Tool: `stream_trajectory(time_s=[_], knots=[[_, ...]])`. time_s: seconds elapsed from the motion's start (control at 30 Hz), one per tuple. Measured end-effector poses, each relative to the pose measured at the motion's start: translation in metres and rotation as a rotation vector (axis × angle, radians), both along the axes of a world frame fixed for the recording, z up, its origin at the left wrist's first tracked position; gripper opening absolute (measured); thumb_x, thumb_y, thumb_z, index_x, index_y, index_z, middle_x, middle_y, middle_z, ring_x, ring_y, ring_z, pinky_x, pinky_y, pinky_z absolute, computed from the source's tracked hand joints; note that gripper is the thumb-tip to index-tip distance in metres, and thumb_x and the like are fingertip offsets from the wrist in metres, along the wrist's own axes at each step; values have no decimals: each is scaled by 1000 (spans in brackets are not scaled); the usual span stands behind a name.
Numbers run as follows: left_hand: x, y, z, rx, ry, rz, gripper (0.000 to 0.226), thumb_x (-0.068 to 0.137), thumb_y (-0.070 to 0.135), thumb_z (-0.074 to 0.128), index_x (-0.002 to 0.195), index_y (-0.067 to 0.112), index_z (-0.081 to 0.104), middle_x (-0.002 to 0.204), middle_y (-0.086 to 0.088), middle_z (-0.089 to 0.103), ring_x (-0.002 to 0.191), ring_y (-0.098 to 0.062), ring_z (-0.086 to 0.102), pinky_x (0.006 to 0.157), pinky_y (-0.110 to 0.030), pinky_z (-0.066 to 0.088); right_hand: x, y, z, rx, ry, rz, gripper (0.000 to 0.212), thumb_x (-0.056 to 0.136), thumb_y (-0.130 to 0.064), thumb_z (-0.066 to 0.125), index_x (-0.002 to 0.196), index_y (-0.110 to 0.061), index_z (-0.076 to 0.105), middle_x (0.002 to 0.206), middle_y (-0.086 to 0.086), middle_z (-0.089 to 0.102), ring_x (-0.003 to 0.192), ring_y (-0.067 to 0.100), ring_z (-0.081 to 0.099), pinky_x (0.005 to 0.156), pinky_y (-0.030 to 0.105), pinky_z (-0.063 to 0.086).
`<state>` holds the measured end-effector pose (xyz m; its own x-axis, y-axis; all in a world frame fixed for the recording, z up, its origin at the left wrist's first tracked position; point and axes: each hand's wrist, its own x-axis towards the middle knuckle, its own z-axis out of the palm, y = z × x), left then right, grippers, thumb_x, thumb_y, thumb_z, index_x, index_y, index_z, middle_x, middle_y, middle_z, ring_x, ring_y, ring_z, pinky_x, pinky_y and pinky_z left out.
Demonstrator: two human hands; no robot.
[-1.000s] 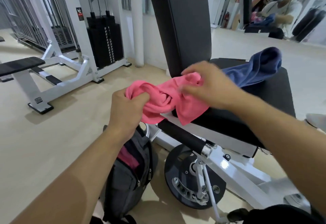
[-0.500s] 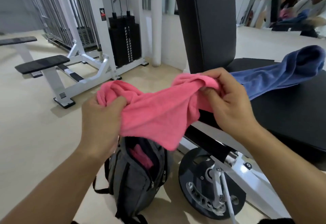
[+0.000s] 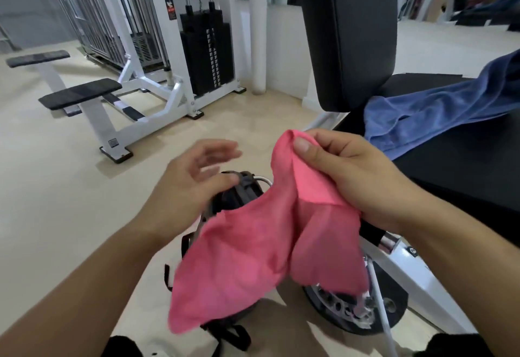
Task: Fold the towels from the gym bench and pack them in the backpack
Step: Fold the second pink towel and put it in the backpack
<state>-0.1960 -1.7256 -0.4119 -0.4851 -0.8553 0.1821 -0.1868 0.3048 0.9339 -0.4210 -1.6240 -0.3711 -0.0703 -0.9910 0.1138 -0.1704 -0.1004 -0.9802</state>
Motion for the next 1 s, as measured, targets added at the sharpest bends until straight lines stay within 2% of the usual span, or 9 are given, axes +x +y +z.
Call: stream_trajectory(time_s=[0.13, 0.27, 0.43, 0.53, 0.67, 0.77, 0.83, 0.93, 1.0], knots=[[-17, 27, 3, 94, -14, -270, 40, 83, 27, 77, 119, 13, 69, 114, -3, 76, 110, -15, 71, 95, -25, 55, 13, -1, -7, 87, -16, -10, 30, 88, -37, 67, 101, -9, 70, 81, 16, 67, 68, 24, 57, 64, 35, 43], [-27, 33, 1, 162, 83, -239, 38, 86, 30, 66, 106, -2, 69, 101, -26, 72, 89, -42, 71, 82, -49, 58, 15, -2, -8, 58, 43, -60, 37, 78, -39, 74, 107, -20, 63, 89, 8, 70, 71, 14, 64, 64, 30, 52], [-27, 27, 1, 108, 102, -48, 20, 99, 29, 62, 82, 20, 66, 71, -4, 63, 61, -12, 55, 52, -23, 45, 11, 7, -2, 29, 511, 102, 80, 58, -45, 93, 126, -44, 50, 101, -22, 60, 82, -1, 66, 71, 19, 53], [-25, 25, 0, 123, 38, -7, 23, 98, 35, 62, 81, 19, 66, 67, 3, 61, 56, -8, 52, 47, -16, 40, 11, 4, -11, -56, 837, 48, 61, 77, -34, 86, 129, -42, 55, 111, -25, 65, 104, -3, 61, 90, 23, 50], [-16, 24, 6, 296, -70, -205, 35, 78, 49, 79, 89, 16, 72, 84, -5, 76, 68, -17, 70, 59, -27, 56, 0, -3, -10, -72, 522, -26, 12, 98, -24, 66, 106, -22, 74, 83, -7, 73, 72, 4, 64, 69, 19, 50], [-3, 17, 4, 346, -368, -358, 47, 67, 42, 93, 103, 16, 76, 102, -7, 80, 92, -26, 78, 85, -49, 63, -9, -4, 0, -109, 104, -205, 15, 102, -19, 59, 93, -16, 72, 74, -4, 66, 66, 6, 58, 63, 17, 48], [1, 14, -1, 362, -533, -396, 48, 66, 44, 93, 102, 16, 78, 104, -9, 79, 97, -33, 76, 88, -58, 60, -14, -4, 8, -126, -213, -318, 18, 103, -17, 57, 91, -20, 70, 74, -7, 67, 67, 5, 60, 68, 20, 53], [6, 9, -3, 422, -643, -401, 42, 72, 43, 87, 100, 13, 79, 96, -4, 81, 91, -25, 78, 69, -30, 61, -27, -4, 18, -193, -491, -542, 19, 103, -17, 57, 90, -20, 72, 74, -8, 68, 70, 6, 64, 80, 28, 59], [11, 4, 0, 463, -673, -368, 45, 69, 48, 82, 96, 13, 81, 95, -4, 81, 90, -19, 78, 77, -28, 59, -35, -5, 21, -220, -542, -695, 20, 102, -18, 58, 89, -22, 73, 72, -11, 69, 68, 2, 64, 76, 23, 58]])
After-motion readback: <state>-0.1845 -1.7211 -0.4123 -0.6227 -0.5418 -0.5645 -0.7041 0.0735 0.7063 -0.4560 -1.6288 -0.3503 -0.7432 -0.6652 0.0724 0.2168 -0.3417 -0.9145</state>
